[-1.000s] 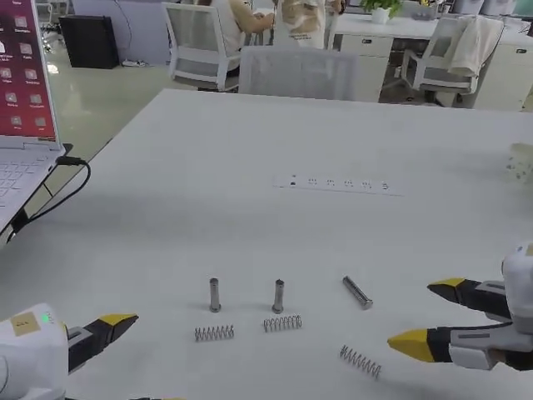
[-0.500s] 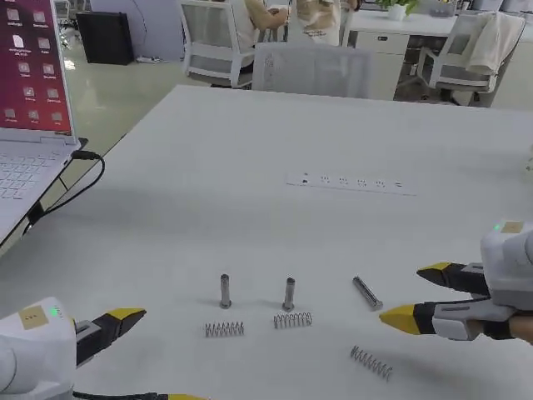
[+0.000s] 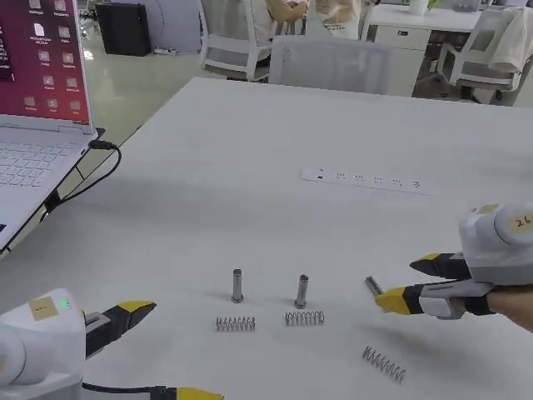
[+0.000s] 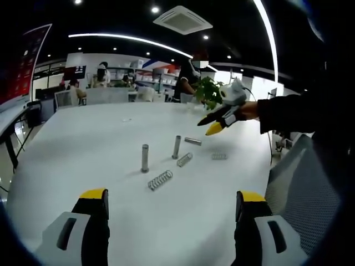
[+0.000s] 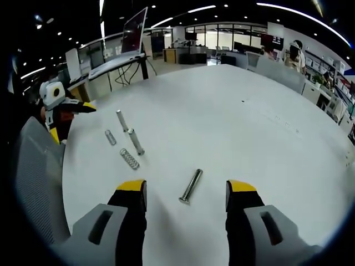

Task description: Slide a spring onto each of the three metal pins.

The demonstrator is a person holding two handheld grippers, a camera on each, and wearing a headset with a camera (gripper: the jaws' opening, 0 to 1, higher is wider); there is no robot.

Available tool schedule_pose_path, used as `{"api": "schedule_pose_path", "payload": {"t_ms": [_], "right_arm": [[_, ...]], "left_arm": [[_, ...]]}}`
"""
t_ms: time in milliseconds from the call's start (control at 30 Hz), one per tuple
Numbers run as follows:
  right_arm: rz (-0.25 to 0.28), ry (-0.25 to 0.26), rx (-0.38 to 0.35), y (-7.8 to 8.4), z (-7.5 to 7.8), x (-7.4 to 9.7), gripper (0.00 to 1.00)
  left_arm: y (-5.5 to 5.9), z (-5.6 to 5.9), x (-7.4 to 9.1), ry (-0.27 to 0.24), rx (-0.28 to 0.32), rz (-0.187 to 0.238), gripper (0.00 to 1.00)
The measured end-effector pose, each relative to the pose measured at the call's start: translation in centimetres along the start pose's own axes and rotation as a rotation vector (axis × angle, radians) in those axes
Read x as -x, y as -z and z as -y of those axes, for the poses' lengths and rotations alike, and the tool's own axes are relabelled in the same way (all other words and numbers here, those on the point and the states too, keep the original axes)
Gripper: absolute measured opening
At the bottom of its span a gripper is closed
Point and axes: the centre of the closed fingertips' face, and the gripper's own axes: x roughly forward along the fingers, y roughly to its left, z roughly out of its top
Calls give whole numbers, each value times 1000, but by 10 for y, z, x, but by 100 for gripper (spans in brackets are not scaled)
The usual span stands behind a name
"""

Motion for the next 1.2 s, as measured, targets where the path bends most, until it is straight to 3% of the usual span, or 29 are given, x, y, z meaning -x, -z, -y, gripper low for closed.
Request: {"api": "schedule_pose_path", "payload": {"t_ms": [500, 667, 1200], "right_arm": [[-78, -14, 11, -3, 6, -24, 42], [-106, -10, -18, -2, 10, -32, 35], [-200, 37, -73, 9, 9, -44, 22]], "left_arm": [[3, -1, 1, -6, 17, 4, 91], [3, -1, 1, -8, 21, 6, 90], [3, -6, 4, -21, 27, 14, 89]]}}
